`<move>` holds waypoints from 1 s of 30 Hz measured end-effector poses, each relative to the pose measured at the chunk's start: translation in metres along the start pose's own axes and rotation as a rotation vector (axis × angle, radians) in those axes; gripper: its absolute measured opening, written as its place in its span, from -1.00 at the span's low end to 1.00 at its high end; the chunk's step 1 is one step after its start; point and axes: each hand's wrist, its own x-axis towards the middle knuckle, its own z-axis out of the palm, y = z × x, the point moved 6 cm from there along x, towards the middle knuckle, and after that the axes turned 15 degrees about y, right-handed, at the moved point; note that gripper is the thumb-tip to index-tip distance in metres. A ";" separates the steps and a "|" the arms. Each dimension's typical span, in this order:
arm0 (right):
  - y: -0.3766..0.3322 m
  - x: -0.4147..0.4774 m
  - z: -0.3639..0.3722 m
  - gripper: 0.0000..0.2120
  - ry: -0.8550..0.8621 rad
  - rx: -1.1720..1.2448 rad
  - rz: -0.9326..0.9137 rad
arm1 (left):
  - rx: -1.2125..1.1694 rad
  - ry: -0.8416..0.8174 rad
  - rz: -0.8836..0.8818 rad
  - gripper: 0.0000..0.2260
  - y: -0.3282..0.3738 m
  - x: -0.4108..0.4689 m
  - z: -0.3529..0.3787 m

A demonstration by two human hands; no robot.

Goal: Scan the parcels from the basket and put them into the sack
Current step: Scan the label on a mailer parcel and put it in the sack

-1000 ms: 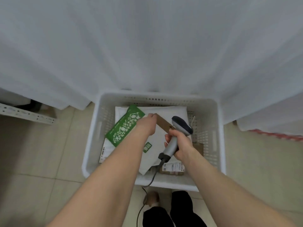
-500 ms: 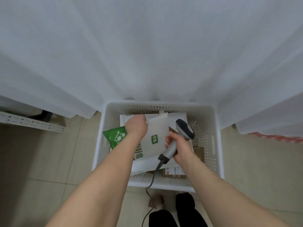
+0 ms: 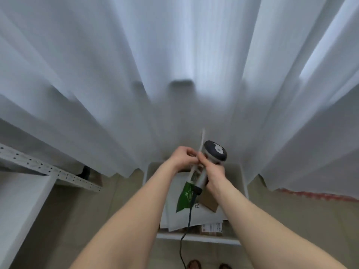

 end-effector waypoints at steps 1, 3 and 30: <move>-0.009 -0.012 -0.001 -0.34 0.005 0.009 -0.012 | -0.049 -0.036 0.005 -0.82 0.010 -0.013 -0.001; -0.023 -0.033 -0.005 -0.39 -0.001 0.012 -0.004 | -0.140 -0.106 0.010 -0.77 0.029 -0.037 -0.005; -0.076 -0.207 -0.108 -0.86 -0.382 -0.184 -0.267 | -0.592 0.825 -0.258 -0.89 -0.004 -0.253 -0.177</move>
